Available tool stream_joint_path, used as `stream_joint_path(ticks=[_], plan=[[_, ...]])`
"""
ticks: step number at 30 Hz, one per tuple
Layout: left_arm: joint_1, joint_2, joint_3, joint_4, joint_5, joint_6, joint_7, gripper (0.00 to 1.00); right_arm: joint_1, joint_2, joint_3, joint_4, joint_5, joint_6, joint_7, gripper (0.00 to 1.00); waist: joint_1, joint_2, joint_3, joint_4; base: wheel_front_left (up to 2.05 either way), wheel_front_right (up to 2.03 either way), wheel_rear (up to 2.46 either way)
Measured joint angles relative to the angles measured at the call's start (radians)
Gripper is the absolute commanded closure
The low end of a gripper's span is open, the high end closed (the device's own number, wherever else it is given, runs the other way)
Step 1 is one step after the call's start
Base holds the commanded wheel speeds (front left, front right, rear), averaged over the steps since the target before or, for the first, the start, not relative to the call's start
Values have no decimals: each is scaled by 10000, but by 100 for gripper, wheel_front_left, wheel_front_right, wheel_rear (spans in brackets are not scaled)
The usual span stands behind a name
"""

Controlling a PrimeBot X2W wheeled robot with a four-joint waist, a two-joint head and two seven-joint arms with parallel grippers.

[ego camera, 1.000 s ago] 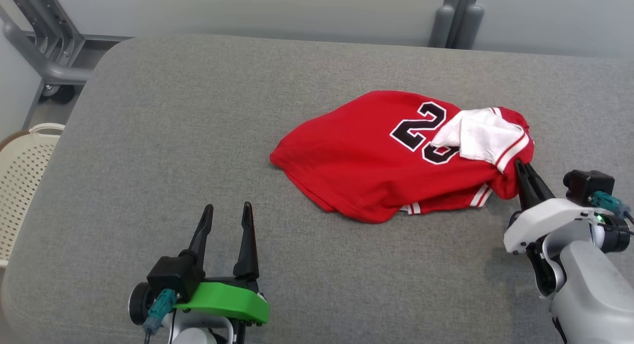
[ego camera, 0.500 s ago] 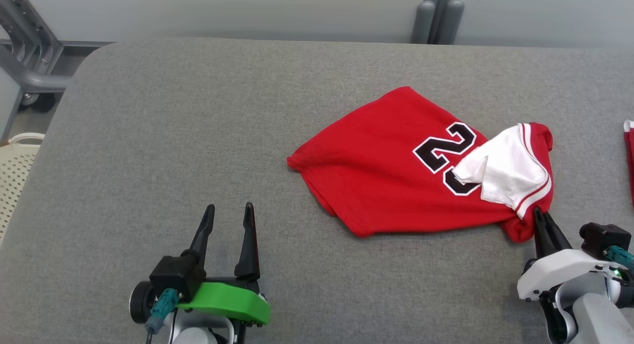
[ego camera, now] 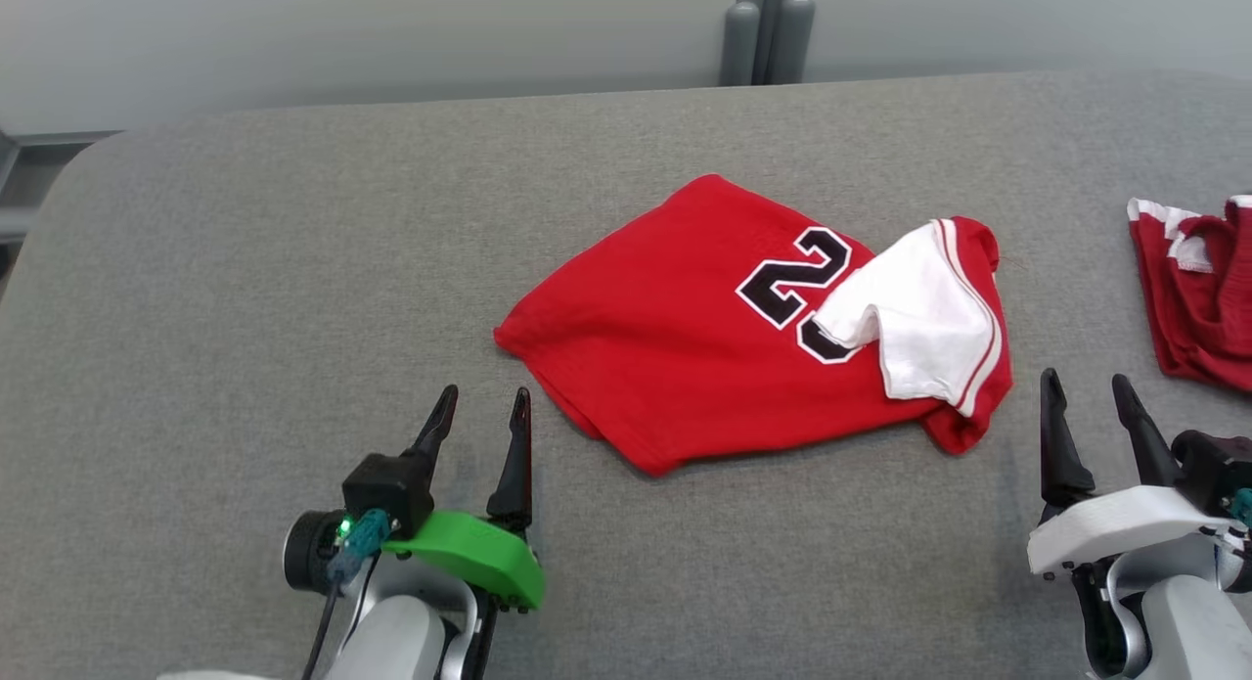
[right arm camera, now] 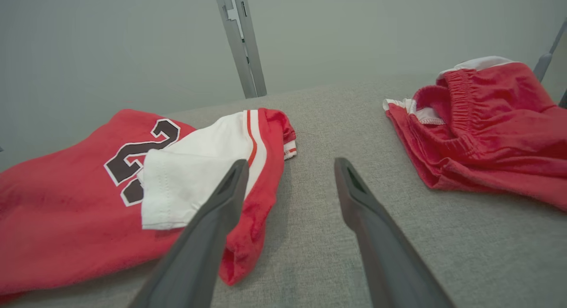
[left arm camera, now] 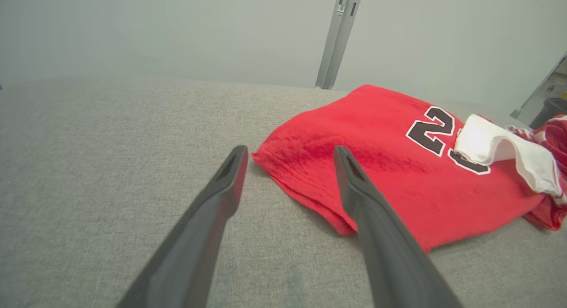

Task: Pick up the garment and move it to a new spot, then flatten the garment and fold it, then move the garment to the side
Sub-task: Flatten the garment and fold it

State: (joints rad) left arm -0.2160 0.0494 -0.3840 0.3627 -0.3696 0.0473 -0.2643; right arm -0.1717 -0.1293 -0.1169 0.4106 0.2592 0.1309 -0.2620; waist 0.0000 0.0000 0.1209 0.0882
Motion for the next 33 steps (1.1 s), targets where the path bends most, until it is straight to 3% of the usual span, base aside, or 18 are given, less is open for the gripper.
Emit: stream_joint_path(ticks=[6, 12, 18, 29, 30, 31, 32, 33], plan=[[-1274, 2, 36, 1944, -157, -107, 589, 0, 558, 56, -50, -1741, 35, -2, -4, 0, 0, 0, -67, -522, 0, 0, 0], [-2579, 2, 387, 3651, -654, 105, 1007, 0, 738, 50, 69, -3078, 111, -2, -6, 0, 0, 0, 15, -1020, 0, 0, 0], [-3623, 2, 627, 5384, -980, 180, 1313, 0, 662, 144, 633, -3743, 27, -2, -6, 0, 0, 0, 266, -1509, 0, 0, 0], [-4720, 267, 840, 7403, -1300, -242, 1135, 0, 545, 209, 982, -4498, 46, -2, -6, 0, 0, 0, 831, -2390, 0, 0, 0], [-4769, 267, 825, 7517, -1300, -311, 1135, 32, 546, 211, 966, -4533, 46, -2, -6, 0, 0, 0, 865, -2452, 0, 0, 0], [-4820, 265, 813, 7628, -1302, -359, 1129, 55, 550, 219, 955, -4556, 44, -2, -6, 0, 0, 0, 891, -2505, 0, 0, 0], [-4870, 265, 805, 7735, -1308, -395, 1095, 64, 554, 228, 936, -4573, 42, -2, -6, 0, 0, 0, 912, -2550, 0, 0, 0], [-4912, 267, 794, 7810, -1313, -424, 1060, 96, 556, 238, 913, -4592, 42, -2, -6, 0, 0, 0, 926, -2586, 0, 0, 0]])
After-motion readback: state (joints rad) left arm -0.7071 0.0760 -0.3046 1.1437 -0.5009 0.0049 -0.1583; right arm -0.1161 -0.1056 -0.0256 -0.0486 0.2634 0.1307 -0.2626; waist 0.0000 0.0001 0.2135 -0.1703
